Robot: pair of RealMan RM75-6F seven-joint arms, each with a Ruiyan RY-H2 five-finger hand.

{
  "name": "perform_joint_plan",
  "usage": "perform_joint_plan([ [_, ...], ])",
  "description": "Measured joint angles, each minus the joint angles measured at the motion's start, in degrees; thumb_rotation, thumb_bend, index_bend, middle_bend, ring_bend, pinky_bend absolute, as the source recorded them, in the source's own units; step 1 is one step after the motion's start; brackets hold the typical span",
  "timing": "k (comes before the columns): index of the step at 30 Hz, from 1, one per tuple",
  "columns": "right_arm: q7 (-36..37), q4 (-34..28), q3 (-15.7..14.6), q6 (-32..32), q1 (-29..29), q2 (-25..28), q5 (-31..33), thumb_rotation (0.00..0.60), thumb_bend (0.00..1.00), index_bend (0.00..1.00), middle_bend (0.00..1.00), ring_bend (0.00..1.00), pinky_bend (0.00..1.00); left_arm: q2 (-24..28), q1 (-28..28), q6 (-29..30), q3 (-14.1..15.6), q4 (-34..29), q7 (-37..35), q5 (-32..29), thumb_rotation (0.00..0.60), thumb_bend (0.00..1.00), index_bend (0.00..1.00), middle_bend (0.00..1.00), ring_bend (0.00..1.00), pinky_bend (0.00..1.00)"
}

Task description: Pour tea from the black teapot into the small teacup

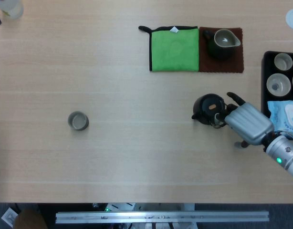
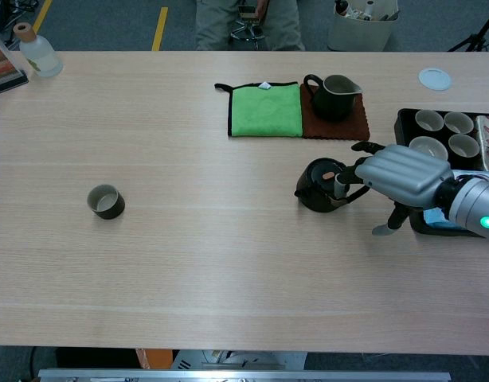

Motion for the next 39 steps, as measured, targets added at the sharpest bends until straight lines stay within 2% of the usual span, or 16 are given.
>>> perform_joint_plan([
  [21,-2.6,0.3,-1.5,-1.7,0.2,-0.6,1.8,0.600,0.00,0.41,0.41,0.35,0.05,0.0,0.2,0.0,0.1,0.3,-0.5,0.0,0.600,0.25,0.32,0.28,0.23,0.22],
  [27,-3.2,0.5,-1.4,-1.8,0.5,-1.3,2.4,0.600,0.00,0.50,0.51,0.45,0.05,0.2,0.4,0.2,0.1,0.4,-0.7,-0.1,0.600,0.25,0.32,0.28,0.23,0.22],
  [34,-3.8,0.9,-0.4,-2.4,1.3,-2.6,4.0,0.600,0.00,0.69,0.69,0.65,0.05,0.3,0.6,0.3,0.1,0.3,-0.8,-0.2,0.600,0.25,0.32,0.28,0.23,0.22],
  [39,-3.9,1.3,0.5,-2.9,2.1,-3.4,5.6,0.600,0.00,0.78,0.80,0.75,0.05,0.5,0.7,0.4,0.1,0.4,-1.0,-0.4,0.600,0.25,0.32,0.28,0.23,0.22],
])
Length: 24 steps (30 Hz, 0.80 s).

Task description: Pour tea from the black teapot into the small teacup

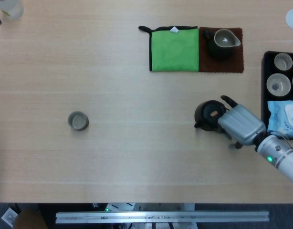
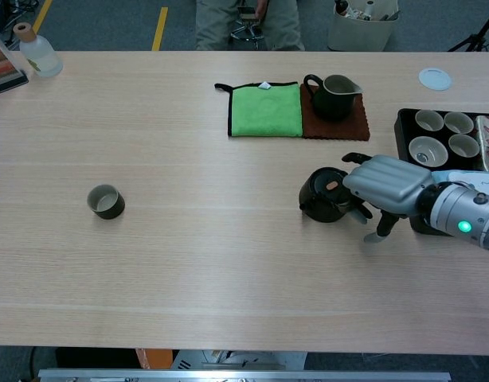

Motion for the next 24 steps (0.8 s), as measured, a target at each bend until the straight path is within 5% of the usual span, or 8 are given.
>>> perform_joint_plan([
  [13,2.2,2.1,1.9,0.0,1.3,-2.7,1.6,0.600,0.00,0.94,0.93,0.85,0.16,0.1,-0.1,-0.5,-0.1,0.2,0.1,-0.6,0.600,0.25,0.32,0.28,0.23,0.22],
  [24,7.1,3.2,4.4,0.6,1.9,-3.5,2.3,0.600,0.00,0.98,0.96,0.88,0.19,0.0,-0.3,-1.0,-0.3,-0.2,0.7,-0.9,0.600,0.25,0.32,0.28,0.24,0.22],
])
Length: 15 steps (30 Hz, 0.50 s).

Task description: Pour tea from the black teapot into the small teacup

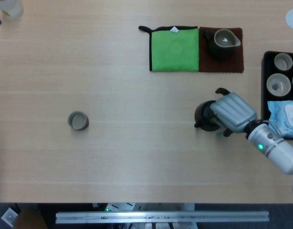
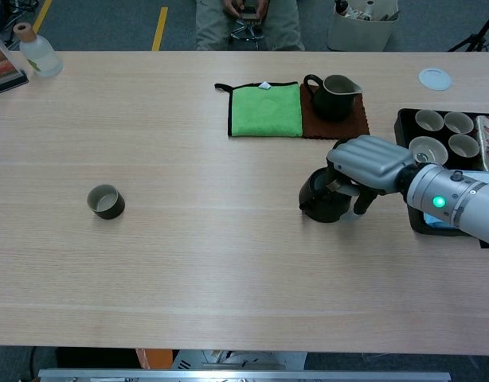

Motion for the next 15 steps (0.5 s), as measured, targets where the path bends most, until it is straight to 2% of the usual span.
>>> perform_joint_plan([
  [6,4.6,0.3,1.6,-0.4,0.4,0.6,0.5,0.600,0.00,0.99,0.96,0.88,0.19,0.0,-0.2,-0.3,0.0,-0.7,0.8,-0.1,0.600,0.25,0.33,0.28,0.24,0.22],
  [14,8.1,0.1,2.0,-0.9,0.6,2.0,0.2,0.599,0.00,1.00,0.96,0.89,0.19,0.2,-0.6,-0.4,-0.1,-1.7,1.7,0.1,0.600,0.25,0.33,0.28,0.24,0.22],
  [15,8.7,-0.1,2.0,-1.0,0.6,2.2,0.0,0.579,0.00,1.00,0.96,0.89,0.19,0.2,-0.6,-0.4,-0.1,-1.9,1.8,0.2,0.600,0.25,0.33,0.28,0.24,0.22],
])
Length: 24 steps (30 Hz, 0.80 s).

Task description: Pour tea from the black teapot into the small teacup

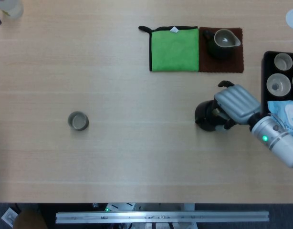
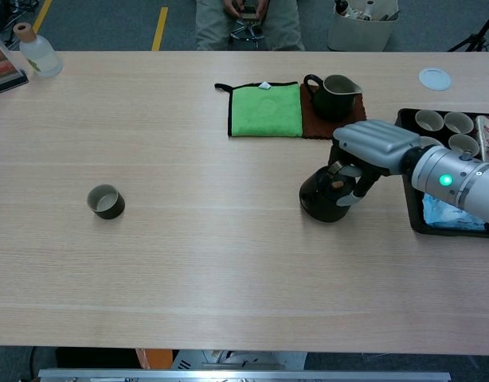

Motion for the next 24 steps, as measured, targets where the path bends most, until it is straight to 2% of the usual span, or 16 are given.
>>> perform_joint_plan([
  [3,2.3,-0.3,0.2,0.1,-0.1,0.8,-1.3,0.464,0.00,1.00,0.96,0.89,0.19,0.1,0.0,0.1,0.0,-0.4,0.2,0.1,0.600,0.25,0.33,0.28,0.24,0.22],
  [5,4.0,-0.6,0.3,0.6,-0.3,1.3,-2.5,0.410,0.00,1.00,0.97,0.90,0.19,0.1,-0.1,0.1,0.0,-0.6,0.3,0.1,0.600,0.25,0.33,0.28,0.24,0.22],
  [8,6.7,-1.0,0.6,1.7,-0.7,2.0,-4.2,0.364,0.00,1.00,0.97,0.90,0.19,0.2,-0.1,0.1,0.0,-1.0,0.6,0.3,0.600,0.25,0.33,0.28,0.24,0.22],
  [12,8.8,-1.7,0.9,3.6,-1.2,3.3,-6.5,0.360,0.00,1.00,0.99,0.92,0.19,0.3,-0.2,0.5,0.0,-1.4,1.0,0.7,0.600,0.25,0.33,0.28,0.24,0.22],
  [17,7.7,-3.0,1.1,5.8,-1.8,4.3,-7.6,0.362,0.01,1.00,1.00,0.96,0.21,0.4,-0.2,0.6,0.1,-1.9,1.4,1.0,0.600,0.25,0.33,0.28,0.24,0.22],
  [24,6.0,-4.9,0.6,9.0,-3.1,5.1,-9.7,0.362,0.23,1.00,1.00,0.97,0.22,0.6,-0.3,0.6,0.2,-2.3,1.5,1.1,0.600,0.25,0.33,0.28,0.24,0.22],
])
